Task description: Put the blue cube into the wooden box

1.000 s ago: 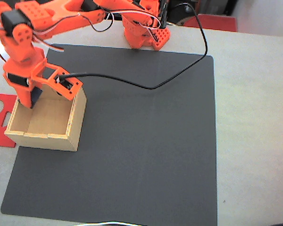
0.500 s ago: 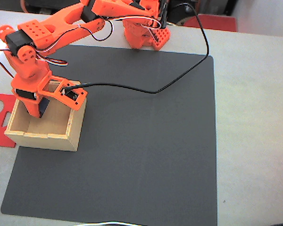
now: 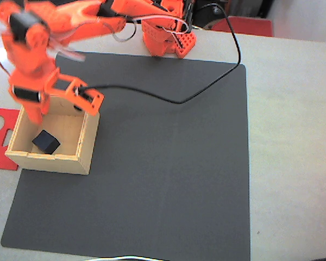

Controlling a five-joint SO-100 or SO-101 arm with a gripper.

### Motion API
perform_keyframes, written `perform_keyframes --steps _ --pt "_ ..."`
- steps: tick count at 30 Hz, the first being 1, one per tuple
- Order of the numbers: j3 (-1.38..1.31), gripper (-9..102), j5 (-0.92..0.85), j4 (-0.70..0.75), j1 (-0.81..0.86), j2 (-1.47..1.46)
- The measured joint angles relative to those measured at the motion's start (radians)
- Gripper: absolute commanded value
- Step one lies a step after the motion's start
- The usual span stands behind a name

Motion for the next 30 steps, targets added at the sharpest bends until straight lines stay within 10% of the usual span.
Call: perform_keyframes --steps 15,22,30 --pt "0.1 0 0.107 0.003 -0.351 1.032" --pt "0.485 0 0.155 -0.058 -0.66 1.479" --pt "1.158 0 0.1 -0.259 -0.597 2.069"
